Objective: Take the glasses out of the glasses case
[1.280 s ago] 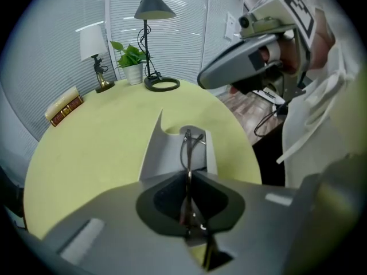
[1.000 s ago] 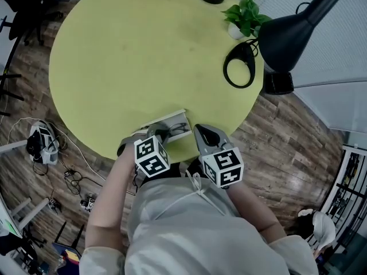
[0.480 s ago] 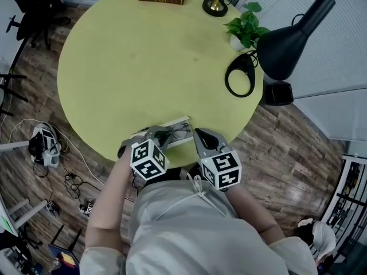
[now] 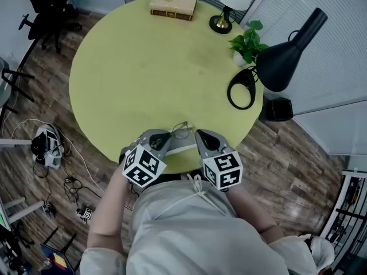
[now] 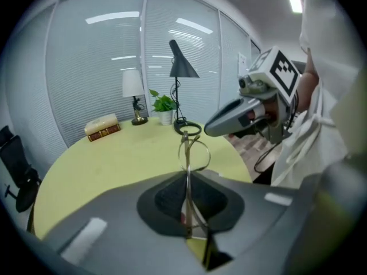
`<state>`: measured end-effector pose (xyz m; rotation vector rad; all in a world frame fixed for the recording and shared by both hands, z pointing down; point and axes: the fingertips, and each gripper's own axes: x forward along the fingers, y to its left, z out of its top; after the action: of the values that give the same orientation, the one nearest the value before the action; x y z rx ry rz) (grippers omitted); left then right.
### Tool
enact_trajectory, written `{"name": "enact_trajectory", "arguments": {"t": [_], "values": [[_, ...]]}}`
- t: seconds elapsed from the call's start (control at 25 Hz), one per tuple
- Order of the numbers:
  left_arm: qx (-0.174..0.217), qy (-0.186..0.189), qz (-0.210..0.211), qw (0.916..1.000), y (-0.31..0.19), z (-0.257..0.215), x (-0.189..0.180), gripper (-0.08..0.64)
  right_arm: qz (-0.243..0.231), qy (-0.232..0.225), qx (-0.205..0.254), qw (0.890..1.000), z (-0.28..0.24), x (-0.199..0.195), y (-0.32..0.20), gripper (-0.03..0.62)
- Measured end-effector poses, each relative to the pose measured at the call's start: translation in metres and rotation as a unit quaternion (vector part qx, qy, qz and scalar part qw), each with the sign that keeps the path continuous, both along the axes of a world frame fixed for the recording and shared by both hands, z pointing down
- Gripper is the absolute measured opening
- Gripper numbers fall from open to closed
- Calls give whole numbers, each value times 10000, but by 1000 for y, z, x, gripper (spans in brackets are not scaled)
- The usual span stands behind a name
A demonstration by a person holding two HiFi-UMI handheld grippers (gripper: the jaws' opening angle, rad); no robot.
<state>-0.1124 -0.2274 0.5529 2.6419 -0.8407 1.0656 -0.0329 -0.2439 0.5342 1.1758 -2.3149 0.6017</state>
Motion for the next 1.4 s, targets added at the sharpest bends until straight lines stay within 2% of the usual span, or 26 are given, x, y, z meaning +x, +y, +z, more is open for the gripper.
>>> {"name": "enact_trajectory", "arguments": {"t": [0.16, 0.28, 0.36, 0.52, 0.76, 0.84, 0.92, 1.0, 1.08, 1.4], "values": [[393, 509, -803, 9947, -11, -32, -23, 18, -214, -22, 186, 9996, -15, -16, -4, 0], [751, 779, -1379, 9845, -16, -55, -43, 17, -362, -56, 295, 9989, -24, -31, -6, 0], [970, 944, -1784, 9746, -20, -69, -58, 18, -460, -87, 391, 9981, -31, -42, -8, -2], [1405, 1261, -2636, 9460, -24, -95, -90, 18, -660, -138, 602, 9959, -44, -63, -10, 0], [1912, 1815, -3819, 8858, -17, -135, -136, 18, -925, -283, 785, 9922, -61, -86, -8, 0], [2015, 1862, -4051, 8721, -15, -143, -146, 18, -921, -348, 868, 9913, -68, -88, -9, -1], [2115, 1864, -4203, 8625, -14, -148, -151, 18, -875, -391, 989, 9905, -76, -88, -12, -2], [2155, 1905, -4314, 8551, -14, -151, -155, 18, -825, -432, 1122, 9893, -83, -88, -16, 0], [2146, 1944, -4378, 8512, -13, -151, -157, 18, -783, -455, 1234, 9882, -89, -87, -18, -2], [2110, 1960, -4355, 8529, -13, -149, -156, 18, -728, -470, 1314, 9875, -93, -88, -19, -2]]}}
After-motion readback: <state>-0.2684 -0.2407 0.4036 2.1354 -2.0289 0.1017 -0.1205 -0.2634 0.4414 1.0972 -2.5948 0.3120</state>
